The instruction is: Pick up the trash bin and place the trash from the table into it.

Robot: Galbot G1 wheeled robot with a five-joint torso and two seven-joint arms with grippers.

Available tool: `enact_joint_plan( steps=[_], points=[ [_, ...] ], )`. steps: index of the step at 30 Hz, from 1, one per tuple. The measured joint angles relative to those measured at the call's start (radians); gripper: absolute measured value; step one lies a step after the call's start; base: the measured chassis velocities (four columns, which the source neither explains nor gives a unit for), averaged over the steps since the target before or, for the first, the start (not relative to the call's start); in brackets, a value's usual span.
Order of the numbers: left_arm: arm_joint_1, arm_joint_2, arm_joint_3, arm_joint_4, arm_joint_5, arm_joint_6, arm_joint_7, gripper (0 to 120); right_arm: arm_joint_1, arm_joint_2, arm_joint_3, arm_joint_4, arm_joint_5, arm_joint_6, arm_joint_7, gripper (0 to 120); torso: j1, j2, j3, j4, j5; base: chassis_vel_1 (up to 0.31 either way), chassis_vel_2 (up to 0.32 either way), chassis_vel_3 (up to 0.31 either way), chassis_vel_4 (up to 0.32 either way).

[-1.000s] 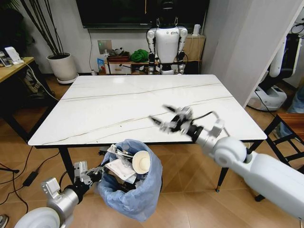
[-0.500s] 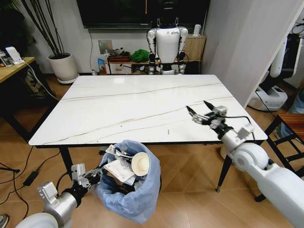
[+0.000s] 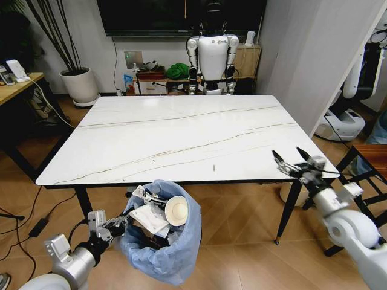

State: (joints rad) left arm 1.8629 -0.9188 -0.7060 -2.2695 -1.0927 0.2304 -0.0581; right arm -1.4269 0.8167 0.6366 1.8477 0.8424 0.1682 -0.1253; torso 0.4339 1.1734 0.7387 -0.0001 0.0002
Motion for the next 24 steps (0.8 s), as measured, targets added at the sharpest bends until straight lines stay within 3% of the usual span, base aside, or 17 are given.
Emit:
enact_joint_plan(
  steps=[13, 24],
  points=[
    [0.088, -0.010, -0.048, -0.047, 0.051, -0.024, 0.014, 0, -0.169, 0.069, 0.151, 0.012, -0.040, 0.063, -0.062, 100, 0.000, 0.000, 0.000, 0.0001, -0.0001, 0.000, 0.000, 0.000, 0.000],
    [0.117, -0.032, -0.075, -0.061, 0.108, -0.032, 0.030, 0, -0.178, 0.085, 0.170, 0.004, -0.040, 0.073, -0.069, 100, 0.000, 0.000, 0.000, 0.0001, -0.0001, 0.000, 0.000, 0.000, 0.000]
  ],
)
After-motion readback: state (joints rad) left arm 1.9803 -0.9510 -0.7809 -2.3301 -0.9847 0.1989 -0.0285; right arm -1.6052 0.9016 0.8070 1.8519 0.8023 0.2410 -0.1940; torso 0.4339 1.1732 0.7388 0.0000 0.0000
